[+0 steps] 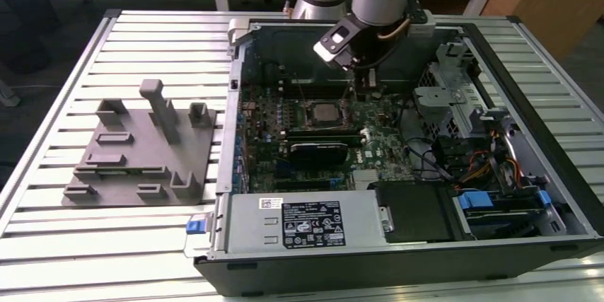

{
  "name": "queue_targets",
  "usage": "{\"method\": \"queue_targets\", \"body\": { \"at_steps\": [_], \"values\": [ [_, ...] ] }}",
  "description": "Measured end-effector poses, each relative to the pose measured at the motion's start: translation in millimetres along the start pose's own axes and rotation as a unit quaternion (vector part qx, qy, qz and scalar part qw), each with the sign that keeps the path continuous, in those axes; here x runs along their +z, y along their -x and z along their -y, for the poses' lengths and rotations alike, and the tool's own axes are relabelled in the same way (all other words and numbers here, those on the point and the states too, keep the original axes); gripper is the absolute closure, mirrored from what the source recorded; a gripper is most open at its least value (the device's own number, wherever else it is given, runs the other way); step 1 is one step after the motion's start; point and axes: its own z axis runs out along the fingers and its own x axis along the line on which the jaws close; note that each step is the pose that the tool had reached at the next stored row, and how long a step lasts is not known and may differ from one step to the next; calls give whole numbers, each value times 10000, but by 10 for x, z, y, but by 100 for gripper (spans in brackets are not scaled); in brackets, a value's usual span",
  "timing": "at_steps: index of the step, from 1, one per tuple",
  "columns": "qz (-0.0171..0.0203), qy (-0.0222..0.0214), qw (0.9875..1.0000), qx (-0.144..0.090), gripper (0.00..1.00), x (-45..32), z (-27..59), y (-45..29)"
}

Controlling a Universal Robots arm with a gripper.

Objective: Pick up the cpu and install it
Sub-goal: 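Close the cpu cover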

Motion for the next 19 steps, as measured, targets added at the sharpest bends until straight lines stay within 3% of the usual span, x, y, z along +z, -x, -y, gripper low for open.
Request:
{"method": "queue_targets", "body": {
  "at_steps": [7, 14, 15, 17, 19],
  "values": [
    [2, 0, 10000, 44, 89, 29, 128, 6],
    [3, -1, 10000, 48, 89, 30, 132, 6],
    [16, -18, 10000, 47, 89, 34, 132, 6],
    [81, -88, 9999, 44, 89, 37, 133, 6],
    [96, -95, 9999, 44, 89, 37, 133, 6]
  ]
}}
